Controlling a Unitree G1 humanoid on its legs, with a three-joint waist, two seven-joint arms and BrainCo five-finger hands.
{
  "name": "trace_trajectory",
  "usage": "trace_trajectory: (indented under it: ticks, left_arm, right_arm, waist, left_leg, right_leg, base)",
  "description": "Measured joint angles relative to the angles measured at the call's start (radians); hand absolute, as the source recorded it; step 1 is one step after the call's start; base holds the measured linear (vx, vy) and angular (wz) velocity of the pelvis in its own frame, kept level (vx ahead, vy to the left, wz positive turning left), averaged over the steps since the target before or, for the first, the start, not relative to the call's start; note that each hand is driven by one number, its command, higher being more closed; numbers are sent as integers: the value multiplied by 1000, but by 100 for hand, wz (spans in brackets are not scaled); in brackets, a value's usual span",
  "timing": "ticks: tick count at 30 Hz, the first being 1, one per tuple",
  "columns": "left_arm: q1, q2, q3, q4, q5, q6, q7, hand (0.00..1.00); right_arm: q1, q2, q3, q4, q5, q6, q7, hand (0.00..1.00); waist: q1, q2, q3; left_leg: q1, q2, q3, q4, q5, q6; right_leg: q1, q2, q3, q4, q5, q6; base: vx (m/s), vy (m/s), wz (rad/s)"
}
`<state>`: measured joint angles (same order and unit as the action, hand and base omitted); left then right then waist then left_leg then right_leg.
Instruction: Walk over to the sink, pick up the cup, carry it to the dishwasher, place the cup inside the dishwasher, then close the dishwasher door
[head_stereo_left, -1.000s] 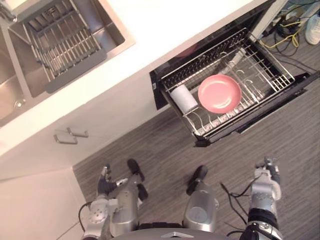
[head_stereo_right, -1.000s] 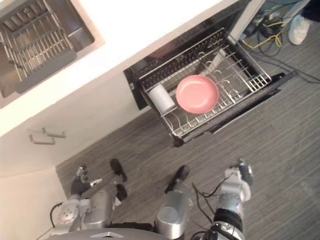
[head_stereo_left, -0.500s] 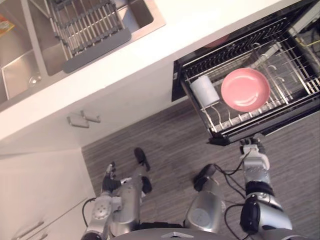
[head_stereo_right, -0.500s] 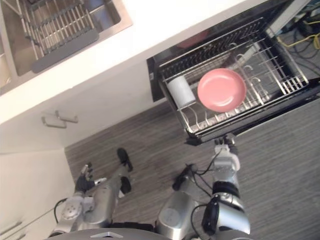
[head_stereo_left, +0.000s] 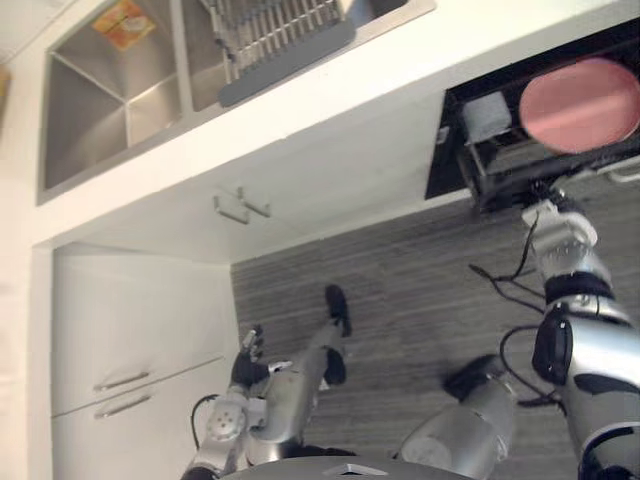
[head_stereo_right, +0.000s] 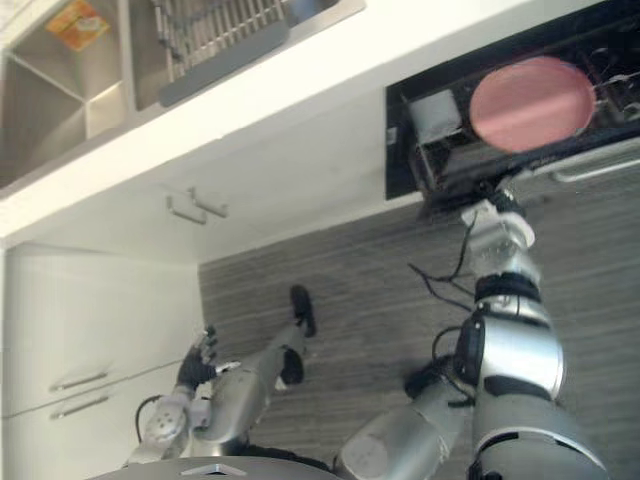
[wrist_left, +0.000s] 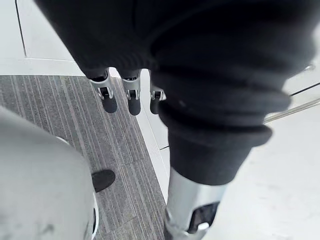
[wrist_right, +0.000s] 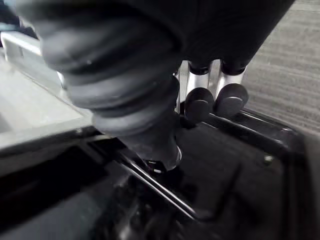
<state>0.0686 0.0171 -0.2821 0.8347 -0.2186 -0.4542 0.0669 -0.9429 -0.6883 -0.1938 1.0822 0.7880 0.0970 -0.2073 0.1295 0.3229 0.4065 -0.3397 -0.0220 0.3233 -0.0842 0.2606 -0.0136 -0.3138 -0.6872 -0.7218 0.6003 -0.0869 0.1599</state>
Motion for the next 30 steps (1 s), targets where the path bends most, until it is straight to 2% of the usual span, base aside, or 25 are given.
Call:
trace_trajectory:
  ticks: [3,4,7,8,10,15,18,20,21,22,23,25,26,28,29,30]
  left_arm:
    - [29,0,-5,-4,-16,0,-38,0]
    - [37,0,-4,-9,-17,0,-51,0]
    - [49,1,-4,-24,-34,0,-86,0]
    - [53,3,-3,-32,-38,0,-99,0]
    - [54,3,-1,-37,-48,5,-118,0]
    - [81,2,2,-40,-63,12,-163,0]
    - [93,2,7,-39,-89,12,-182,0]
    - [93,2,19,-40,-124,21,-206,0]
    - [93,2,41,-39,-125,24,-205,0]
    - [93,5,66,-38,-128,34,-205,0]
    - [92,5,81,-39,-133,42,-208,0]
    - [90,10,131,-38,-153,53,-238,0]
    - [88,15,142,-38,-156,53,-243,0]
    - [79,26,189,-16,-184,57,-246,0]
    - [78,31,212,-5,-202,58,-249,0]
    - [77,35,218,-1,-214,58,-252,0]
  right_arm:
    - [-95,-7,59,4,-87,-6,22,100]
    - [-120,-19,73,4,-114,-8,32,0]
    - [-178,-39,114,8,-213,-1,80,0]
    - [-176,-62,134,14,-249,26,96,0]
    - [-178,-80,158,16,-276,42,113,0]
    - [-178,-73,182,34,-324,54,142,0]
    - [-141,-60,176,13,-325,59,170,0]
    - [-49,-52,138,-83,-326,58,189,0]
    - [24,-26,97,-169,-326,53,223,0]
    - [102,16,56,-258,-323,33,259,0]
    - [141,38,38,-298,-322,7,268,0]
    - [313,150,-61,-442,-324,-155,266,0]
    - [349,181,-77,-465,-328,-187,261,0]
    - [481,278,-104,-483,-415,-261,220,0]
    - [553,322,-105,-471,-452,-276,207,0]
    - [589,341,-105,-462,-471,-280,204,0]
  waist:
    - [34,27,-21]
    - [43,34,-26]
    - [55,43,-33]
    - [52,42,-33]
    - [50,42,-33]
    - [28,40,-31]
    - [16,27,-21]
    - [-1,16,-12]
    - [-17,-2,1]
    - [-37,-25,19]
    - [-47,-37,28]
    - [-78,-76,55]
    - [-82,-83,60]
    - [-97,-125,64]
    - [-102,-152,62]
    - [-103,-164,61]
  left_leg:
    - [-3,-22,-23,2,5,-5]
    - [-4,-23,-23,5,7,-8]
    - [3,-36,-36,5,24,5]
    - [7,-37,-45,5,23,7]
    - [14,-41,-49,6,31,18]
    - [53,-34,-53,5,20,10]
    - [72,-20,-49,5,12,9]
    - [92,-10,-50,5,4,10]
    - [111,0,-47,5,-4,4]
    - [133,10,-40,5,-6,1]
    - [143,14,-30,5,-7,0]
    - [173,36,1,-1,-20,-12]
    - [178,42,4,-1,-23,-14]
    - [186,60,15,-1,-32,-23]
    - [192,71,25,-1,-36,-27]
    - [196,75,33,-1,-37,-28]
  right_leg:
    - [3,-28,-6,24,-10,4]
    - [5,-32,-8,27,-13,5]
    - [36,-44,-32,33,-25,17]
    - [47,-44,-38,31,-29,14]
    - [59,-44,-46,29,-31,18]
    - [106,-38,-62,35,-56,24]
    - [132,-17,-68,17,-59,23]
    - [167,3,-84,-6,-57,22]
    - [189,20,-86,-25,-51,17]
    - [215,39,-89,-43,-44,22]
    - [229,48,-88,-54,-41,25]
    - [268,83,-86,-94,-33,22]
    - [273,91,-85,-103,-31,19]
    - [280,121,-81,-134,-24,11]
    - [281,135,-75,-147,-18,3]
    - [281,141,-70,-153,-14,-1]
  base:
    - [-4,34,23]
    - [26,23,16]
    - [57,13,17]
    - [85,-7,17]
    - [94,-17,6]
    - [73,-37,0]
    - [45,-37,-5]
    - [72,-46,-7]
    - [107,-60,-18]
    - [108,-64,-20]
    - [107,-64,-16]
    - [97,-70,-11]
    - [83,-74,-15]
    - [95,-85,-23]
    - [107,-87,-25]
    - [107,-81,-30]
